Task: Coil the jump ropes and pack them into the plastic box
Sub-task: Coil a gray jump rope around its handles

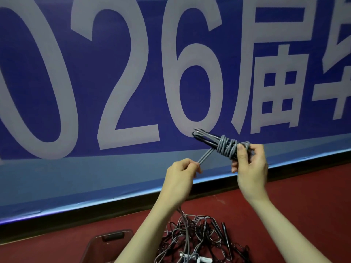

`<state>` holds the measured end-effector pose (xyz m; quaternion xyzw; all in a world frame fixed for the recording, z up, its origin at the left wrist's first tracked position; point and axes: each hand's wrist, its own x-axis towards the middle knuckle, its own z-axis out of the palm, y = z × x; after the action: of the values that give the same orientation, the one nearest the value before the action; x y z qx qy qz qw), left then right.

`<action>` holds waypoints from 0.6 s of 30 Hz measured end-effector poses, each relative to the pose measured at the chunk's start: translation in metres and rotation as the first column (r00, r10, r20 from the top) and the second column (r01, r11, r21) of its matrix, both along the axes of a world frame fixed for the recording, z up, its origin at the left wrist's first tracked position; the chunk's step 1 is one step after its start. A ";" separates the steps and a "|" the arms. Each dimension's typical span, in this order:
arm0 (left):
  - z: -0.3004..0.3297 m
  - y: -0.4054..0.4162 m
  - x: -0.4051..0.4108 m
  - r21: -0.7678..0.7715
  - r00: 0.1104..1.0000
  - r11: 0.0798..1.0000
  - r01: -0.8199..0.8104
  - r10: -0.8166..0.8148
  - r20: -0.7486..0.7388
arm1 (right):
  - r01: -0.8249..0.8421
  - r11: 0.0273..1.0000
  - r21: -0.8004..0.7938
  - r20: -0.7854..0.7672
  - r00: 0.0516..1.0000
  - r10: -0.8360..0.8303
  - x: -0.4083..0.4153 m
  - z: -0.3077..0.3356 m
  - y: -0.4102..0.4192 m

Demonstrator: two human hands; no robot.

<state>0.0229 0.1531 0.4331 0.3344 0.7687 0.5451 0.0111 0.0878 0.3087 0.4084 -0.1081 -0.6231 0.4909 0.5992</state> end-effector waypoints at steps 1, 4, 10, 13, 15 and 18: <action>0.002 -0.001 0.003 0.003 0.999 1.000 0.014 -0.014 0.030 | 0.027 0.998 0.056 0.019 0.999 -0.028 0.000 -0.002 -0.001; 0.010 -0.006 0.010 -0.028 0.999 0.998 0.048 -0.048 0.007 | 0.047 0.980 0.195 0.071 0.996 -0.062 0.001 -0.006 -0.003; 0.020 -0.016 0.015 -0.249 0.913 0.967 0.047 -0.143 -0.381 | -0.024 0.945 0.327 0.174 0.984 -0.035 0.000 -0.004 -0.006; 0.021 -0.023 0.005 -0.259 0.839 0.964 -0.051 -0.100 -0.535 | -0.145 0.937 0.317 0.297 0.954 0.047 0.000 0.000 -0.002; 0.022 -0.030 -0.002 -0.244 0.812 0.965 -0.100 -0.062 -0.580 | -0.279 0.913 0.298 0.406 0.903 0.143 0.003 0.004 0.002; 0.023 -0.036 -0.009 -0.204 0.776 0.969 -0.136 -0.024 -0.630 | -0.430 0.866 0.254 0.515 0.818 0.255 0.007 0.010 0.001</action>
<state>0.0136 0.1168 0.4557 0.4698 0.7975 0.3062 -0.2222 0.0947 0.3099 0.4188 0.0045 -0.8362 0.4292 0.3414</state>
